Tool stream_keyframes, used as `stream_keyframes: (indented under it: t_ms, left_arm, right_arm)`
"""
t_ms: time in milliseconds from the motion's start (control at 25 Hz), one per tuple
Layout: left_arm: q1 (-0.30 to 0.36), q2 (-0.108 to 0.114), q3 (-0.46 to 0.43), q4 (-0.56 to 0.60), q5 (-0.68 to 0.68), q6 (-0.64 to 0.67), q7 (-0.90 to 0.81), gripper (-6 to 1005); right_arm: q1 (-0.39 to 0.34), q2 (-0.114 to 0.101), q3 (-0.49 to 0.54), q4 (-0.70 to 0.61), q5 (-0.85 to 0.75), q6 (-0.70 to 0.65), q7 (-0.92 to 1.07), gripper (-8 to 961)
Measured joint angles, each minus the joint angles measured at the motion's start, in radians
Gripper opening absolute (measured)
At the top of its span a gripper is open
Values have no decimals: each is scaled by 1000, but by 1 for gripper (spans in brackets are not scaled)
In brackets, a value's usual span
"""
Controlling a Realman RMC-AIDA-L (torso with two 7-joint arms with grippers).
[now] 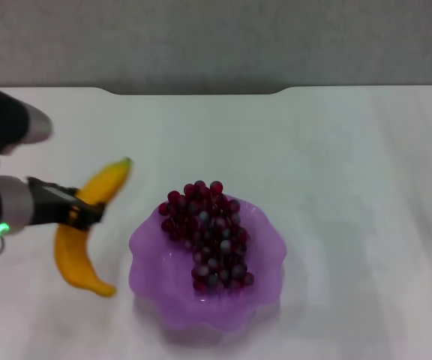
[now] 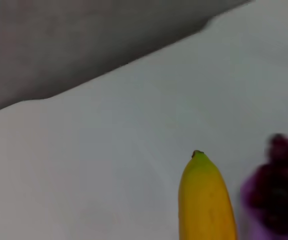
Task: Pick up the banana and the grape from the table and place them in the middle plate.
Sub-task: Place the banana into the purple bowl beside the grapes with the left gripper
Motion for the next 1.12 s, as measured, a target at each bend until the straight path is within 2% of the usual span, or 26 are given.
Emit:
stream_keyframes:
  t_ms: [240, 400, 640, 960, 1120]
  left_arm:
    - [15, 2, 106, 26, -120, -17, 130, 473]
    - [1, 2, 143, 21, -198, -28, 190, 473]
    - [-33, 0, 146, 2, -274, -20, 238, 472]
    - [-129, -1, 158, -123, -334, 39, 275, 472]
    - [-152, -1, 158, -168, -335, 88, 289, 473]
  right_arm:
    - [0, 0, 0, 0, -1, 0, 0, 868]
    - [1, 0, 0, 0, 0, 0, 0, 868]
    - [5, 0, 0, 0, 0, 0, 0, 868]
    - [8, 0, -2, -1, 0, 0, 0, 868]
    - [9, 0, -2, -1, 0, 0, 5, 868]
